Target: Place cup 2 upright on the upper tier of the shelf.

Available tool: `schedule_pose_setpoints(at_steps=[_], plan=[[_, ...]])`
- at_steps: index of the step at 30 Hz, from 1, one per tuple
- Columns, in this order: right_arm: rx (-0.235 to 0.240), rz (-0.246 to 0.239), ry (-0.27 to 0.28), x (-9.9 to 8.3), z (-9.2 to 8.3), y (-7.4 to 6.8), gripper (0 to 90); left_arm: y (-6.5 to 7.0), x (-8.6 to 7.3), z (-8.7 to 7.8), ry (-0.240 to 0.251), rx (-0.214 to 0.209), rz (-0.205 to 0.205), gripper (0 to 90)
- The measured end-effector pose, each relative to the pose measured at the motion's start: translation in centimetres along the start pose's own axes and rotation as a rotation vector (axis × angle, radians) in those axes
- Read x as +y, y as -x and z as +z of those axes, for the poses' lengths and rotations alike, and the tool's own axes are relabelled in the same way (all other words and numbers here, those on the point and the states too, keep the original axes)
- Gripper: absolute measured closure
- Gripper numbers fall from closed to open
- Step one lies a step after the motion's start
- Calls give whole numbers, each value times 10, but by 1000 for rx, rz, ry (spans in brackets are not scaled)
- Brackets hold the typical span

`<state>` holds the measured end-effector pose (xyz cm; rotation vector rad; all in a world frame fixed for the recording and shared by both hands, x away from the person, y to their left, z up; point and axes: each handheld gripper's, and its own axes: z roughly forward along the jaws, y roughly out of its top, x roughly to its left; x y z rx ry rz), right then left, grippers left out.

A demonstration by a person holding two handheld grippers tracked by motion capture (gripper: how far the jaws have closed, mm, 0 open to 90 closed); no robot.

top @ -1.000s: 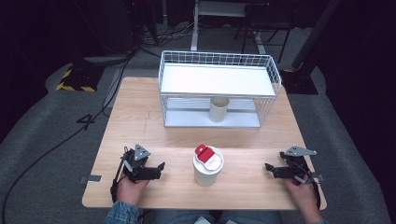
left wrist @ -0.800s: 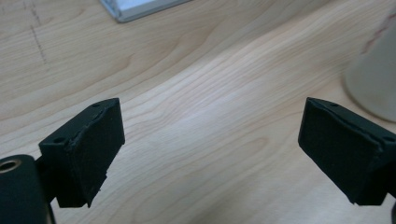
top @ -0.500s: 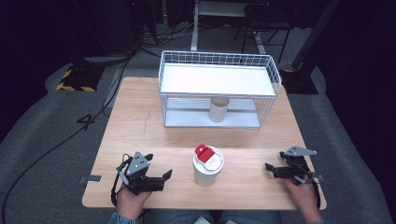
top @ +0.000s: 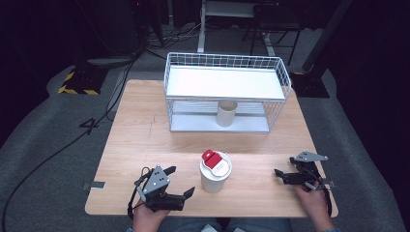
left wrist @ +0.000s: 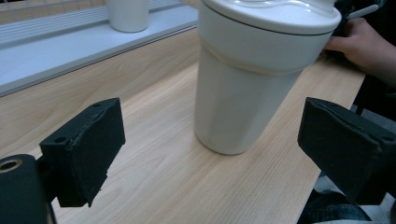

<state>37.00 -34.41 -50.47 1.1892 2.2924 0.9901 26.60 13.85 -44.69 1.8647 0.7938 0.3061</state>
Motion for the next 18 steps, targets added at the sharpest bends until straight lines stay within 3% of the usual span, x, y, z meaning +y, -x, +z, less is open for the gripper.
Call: schedule_pose_setpoints(at_steps=[10,18], plan=[[0,0,0,0,0,0,124,14,2,25,18,-32,20,76],[0,0,0,0,0,0,123,16,2,43,28,-39,15,76]])
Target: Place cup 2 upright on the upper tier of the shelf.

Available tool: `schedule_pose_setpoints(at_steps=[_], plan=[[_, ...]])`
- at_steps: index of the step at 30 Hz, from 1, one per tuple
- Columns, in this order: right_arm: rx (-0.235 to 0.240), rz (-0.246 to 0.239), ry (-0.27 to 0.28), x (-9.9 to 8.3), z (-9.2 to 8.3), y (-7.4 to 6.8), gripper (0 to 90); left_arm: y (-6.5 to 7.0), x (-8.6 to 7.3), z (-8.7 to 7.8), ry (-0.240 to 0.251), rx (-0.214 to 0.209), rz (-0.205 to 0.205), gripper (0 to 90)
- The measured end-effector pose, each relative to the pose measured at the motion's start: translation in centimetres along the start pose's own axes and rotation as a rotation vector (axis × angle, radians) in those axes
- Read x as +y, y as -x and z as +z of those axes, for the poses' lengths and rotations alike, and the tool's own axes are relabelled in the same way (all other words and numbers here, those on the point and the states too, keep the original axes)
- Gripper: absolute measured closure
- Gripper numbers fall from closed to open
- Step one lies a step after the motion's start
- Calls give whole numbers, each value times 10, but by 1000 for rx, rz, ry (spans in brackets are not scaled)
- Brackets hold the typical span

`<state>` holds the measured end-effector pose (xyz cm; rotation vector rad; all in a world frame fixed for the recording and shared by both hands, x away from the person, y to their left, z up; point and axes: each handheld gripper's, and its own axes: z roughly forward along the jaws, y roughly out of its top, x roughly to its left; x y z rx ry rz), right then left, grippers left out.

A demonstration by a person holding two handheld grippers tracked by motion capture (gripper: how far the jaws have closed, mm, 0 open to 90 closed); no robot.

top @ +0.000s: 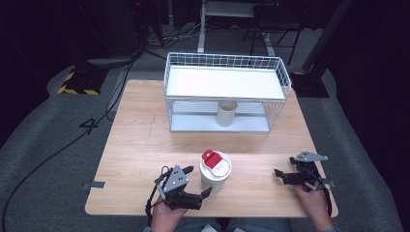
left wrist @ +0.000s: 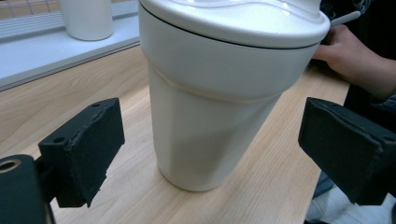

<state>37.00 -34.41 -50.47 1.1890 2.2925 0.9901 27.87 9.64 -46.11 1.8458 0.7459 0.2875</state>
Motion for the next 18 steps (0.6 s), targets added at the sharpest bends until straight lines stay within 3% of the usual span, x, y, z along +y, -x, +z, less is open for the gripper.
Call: schedule_pose_setpoints(at_steps=[4,14,18], plan=[[-1,1,-2,0,0,0,119,3,0,10,8,5,17,69],[-1,1,-2,0,0,0,119,2,0,35,14,0,-9,7],[-1,1,-2,0,0,0,119,2,0,41,16,4,3,1]])
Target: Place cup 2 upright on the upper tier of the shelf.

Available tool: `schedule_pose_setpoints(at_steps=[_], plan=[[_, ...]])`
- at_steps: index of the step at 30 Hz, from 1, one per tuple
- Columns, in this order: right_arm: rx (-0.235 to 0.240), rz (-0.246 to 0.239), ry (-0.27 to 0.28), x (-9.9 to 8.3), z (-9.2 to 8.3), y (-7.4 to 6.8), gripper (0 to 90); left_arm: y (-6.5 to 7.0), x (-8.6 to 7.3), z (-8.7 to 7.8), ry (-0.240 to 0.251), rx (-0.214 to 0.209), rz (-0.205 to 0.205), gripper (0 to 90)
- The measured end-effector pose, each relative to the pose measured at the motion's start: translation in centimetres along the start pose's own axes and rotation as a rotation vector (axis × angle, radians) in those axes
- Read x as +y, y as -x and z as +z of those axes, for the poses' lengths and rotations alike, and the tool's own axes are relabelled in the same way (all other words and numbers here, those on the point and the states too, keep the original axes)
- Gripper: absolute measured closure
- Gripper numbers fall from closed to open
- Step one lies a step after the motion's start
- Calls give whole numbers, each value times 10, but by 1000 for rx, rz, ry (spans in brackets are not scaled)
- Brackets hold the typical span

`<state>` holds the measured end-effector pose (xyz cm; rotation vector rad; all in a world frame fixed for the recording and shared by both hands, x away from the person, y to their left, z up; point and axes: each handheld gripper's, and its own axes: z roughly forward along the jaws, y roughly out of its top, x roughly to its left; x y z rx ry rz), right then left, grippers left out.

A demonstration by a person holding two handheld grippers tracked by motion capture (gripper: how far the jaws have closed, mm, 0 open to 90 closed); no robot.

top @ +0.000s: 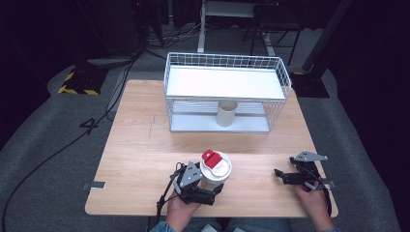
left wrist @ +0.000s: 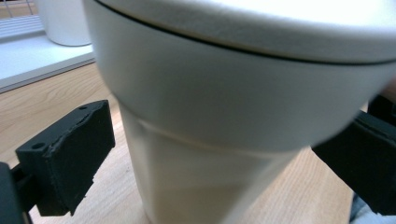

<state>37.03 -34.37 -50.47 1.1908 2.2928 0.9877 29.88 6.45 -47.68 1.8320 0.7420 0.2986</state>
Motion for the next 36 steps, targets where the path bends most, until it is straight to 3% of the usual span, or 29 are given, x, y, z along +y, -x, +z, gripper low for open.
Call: schedule_pose_setpoints(at_steps=[9,14,17,36], plan=[[0,0,0,0,0,0,119,1,-2,16,-3,17,12,4],[0,0,0,0,0,0,119,0,-5,20,14,1,9,40],[0,0,0,0,0,0,119,0,-6,20,23,8,10,88],[0,0,0,0,0,0,119,0,-6,20,21,15,34,105]])
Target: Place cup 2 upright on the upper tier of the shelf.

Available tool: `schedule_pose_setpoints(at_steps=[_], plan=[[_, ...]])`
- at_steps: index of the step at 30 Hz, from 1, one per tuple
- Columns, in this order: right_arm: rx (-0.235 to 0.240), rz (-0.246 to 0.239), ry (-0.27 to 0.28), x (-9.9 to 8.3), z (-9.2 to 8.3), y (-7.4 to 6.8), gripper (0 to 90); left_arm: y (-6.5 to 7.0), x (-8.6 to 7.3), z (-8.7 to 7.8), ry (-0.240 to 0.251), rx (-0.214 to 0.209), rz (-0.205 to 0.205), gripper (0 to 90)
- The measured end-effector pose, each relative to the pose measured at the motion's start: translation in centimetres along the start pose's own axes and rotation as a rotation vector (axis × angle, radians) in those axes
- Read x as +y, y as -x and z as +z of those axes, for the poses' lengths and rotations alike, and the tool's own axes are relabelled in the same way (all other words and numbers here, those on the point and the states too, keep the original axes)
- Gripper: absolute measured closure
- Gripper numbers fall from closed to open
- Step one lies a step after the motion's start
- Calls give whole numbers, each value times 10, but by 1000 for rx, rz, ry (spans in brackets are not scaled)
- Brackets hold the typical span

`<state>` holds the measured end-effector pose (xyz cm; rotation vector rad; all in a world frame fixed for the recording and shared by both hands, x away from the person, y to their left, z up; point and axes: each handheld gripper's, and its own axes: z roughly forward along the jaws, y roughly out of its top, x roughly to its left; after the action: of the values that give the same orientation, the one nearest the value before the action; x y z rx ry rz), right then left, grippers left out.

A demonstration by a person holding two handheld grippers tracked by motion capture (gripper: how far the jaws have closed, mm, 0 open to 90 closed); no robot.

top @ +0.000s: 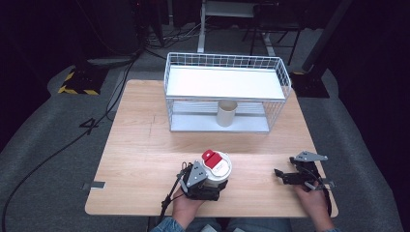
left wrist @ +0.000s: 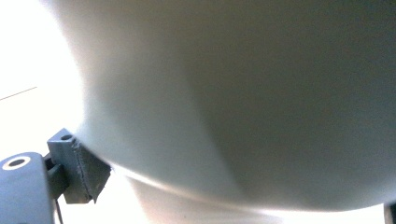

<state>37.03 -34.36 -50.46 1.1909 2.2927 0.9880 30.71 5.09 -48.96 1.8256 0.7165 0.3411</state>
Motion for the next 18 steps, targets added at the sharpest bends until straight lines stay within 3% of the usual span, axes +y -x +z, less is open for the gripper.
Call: schedule_pose_setpoints(at_steps=[18], plan=[[0,0,0,0,0,0,119,2,1,-1,-6,17,11,112]])
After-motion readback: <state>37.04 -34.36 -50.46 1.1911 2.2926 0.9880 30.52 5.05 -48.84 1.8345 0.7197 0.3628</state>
